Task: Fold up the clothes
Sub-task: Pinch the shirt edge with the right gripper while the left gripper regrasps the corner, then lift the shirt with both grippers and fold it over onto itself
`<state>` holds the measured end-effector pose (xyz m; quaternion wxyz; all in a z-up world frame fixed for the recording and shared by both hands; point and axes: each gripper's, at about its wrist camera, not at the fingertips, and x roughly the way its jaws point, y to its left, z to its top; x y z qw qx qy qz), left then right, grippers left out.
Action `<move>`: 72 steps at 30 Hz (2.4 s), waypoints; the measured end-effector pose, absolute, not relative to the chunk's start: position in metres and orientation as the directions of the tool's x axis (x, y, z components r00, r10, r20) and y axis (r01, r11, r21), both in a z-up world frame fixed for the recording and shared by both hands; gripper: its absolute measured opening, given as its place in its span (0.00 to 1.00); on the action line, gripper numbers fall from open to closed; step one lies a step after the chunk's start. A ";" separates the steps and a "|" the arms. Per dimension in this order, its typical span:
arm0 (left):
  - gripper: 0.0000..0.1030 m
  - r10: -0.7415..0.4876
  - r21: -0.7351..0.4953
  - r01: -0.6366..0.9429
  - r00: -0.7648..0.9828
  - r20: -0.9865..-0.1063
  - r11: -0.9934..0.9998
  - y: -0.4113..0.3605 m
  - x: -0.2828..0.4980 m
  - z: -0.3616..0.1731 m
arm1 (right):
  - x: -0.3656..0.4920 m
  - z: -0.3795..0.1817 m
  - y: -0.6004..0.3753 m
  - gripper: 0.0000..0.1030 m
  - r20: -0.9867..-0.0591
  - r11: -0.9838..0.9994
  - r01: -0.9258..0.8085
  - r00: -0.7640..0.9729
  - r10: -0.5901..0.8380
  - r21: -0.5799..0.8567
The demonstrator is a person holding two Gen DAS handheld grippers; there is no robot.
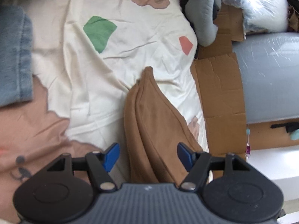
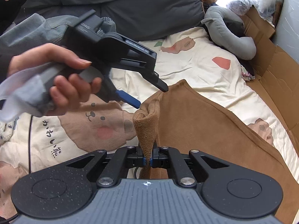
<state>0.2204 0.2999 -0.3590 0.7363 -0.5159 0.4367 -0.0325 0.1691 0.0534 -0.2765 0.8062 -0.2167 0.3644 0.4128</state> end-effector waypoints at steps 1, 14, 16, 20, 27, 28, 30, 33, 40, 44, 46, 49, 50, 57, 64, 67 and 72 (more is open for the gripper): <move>0.66 -0.495 -0.787 -0.398 0.619 -0.609 0.471 0.300 0.224 -0.360 | 0.169 -0.276 0.053 0.03 -0.766 0.568 -0.822 0.393 0.509 -0.045; 0.46 -0.457 -0.721 -0.394 0.577 -0.677 0.570 0.296 0.278 -0.374 | 0.172 -0.267 0.041 0.02 -0.752 0.596 -0.802 0.402 0.522 -0.015; 0.40 -0.458 -0.711 -0.398 0.563 -0.689 0.581 0.295 0.283 -0.377 | 0.173 -0.266 0.039 0.02 -0.749 0.602 -0.798 0.405 0.524 -0.010; 0.28 -0.467 -0.710 -0.393 0.552 -0.691 0.585 0.294 0.289 -0.377 | 0.175 -0.262 0.033 0.02 -0.743 0.612 -0.791 0.412 0.527 -0.005; 0.10 -0.458 -0.687 -0.348 0.546 -0.702 0.638 0.280 0.297 -0.358 | 0.179 -0.259 0.017 0.02 -0.732 0.624 -0.780 0.405 0.548 0.036; 0.10 -0.457 -0.687 -0.346 0.548 -0.701 0.639 0.278 0.298 -0.355 | 0.180 -0.258 0.014 0.02 -0.728 0.624 -0.780 0.402 0.555 0.045; 0.10 -0.455 -0.686 -0.340 0.551 -0.700 0.643 0.272 0.301 -0.348 | 0.182 -0.257 0.007 0.02 -0.724 0.626 -0.777 0.396 0.564 0.063; 0.10 -0.453 -0.685 -0.331 0.554 -0.698 0.650 0.262 0.306 -0.337 | 0.187 -0.256 -0.007 0.02 -0.725 0.644 -0.758 0.388 0.569 0.100; 0.09 -0.441 -0.687 -0.292 0.590 -0.677 0.665 0.229 0.312 -0.311 | 0.194 -0.263 -0.052 0.02 -0.709 0.687 -0.704 0.392 0.586 0.178; 0.09 -0.444 -0.692 -0.267 0.602 -0.663 0.671 0.211 0.316 -0.300 | 0.193 -0.263 -0.074 0.02 -0.696 0.699 -0.682 0.395 0.600 0.216; 0.09 -0.443 -0.689 -0.259 0.605 -0.662 0.676 0.202 0.319 -0.295 | 0.194 -0.263 -0.085 0.01 -0.691 0.703 -0.667 0.388 0.610 0.246; 0.09 -0.421 -0.671 -0.264 0.607 -0.674 0.693 0.189 0.322 -0.289 | 0.193 -0.263 -0.101 0.01 -0.678 0.695 -0.660 0.373 0.633 0.286; 0.09 -0.415 -0.665 -0.268 0.605 -0.679 0.697 0.184 0.324 -0.288 | 0.193 -0.263 -0.106 0.01 -0.672 0.693 -0.654 0.368 0.643 0.305; 0.09 -0.411 -0.648 -0.252 0.597 -0.689 0.719 0.147 0.337 -0.275 | 0.196 -0.262 -0.152 0.01 -0.647 0.725 -0.578 0.397 0.651 0.374; 0.09 -0.424 -0.640 -0.230 0.581 -0.695 0.733 0.105 0.347 -0.268 | 0.196 -0.268 -0.188 0.00 -0.633 0.755 -0.504 0.434 0.641 0.419; 0.09 -0.434 -0.644 -0.229 0.572 -0.696 0.730 0.086 0.352 -0.268 | 0.195 -0.268 -0.202 0.00 -0.624 0.763 -0.475 0.449 0.639 0.439; 0.09 -0.453 -0.643 -0.214 0.550 -0.701 0.736 0.048 0.360 -0.268 | 0.194 -0.273 -0.233 0.00 -0.627 0.792 -0.393 0.484 0.610 0.468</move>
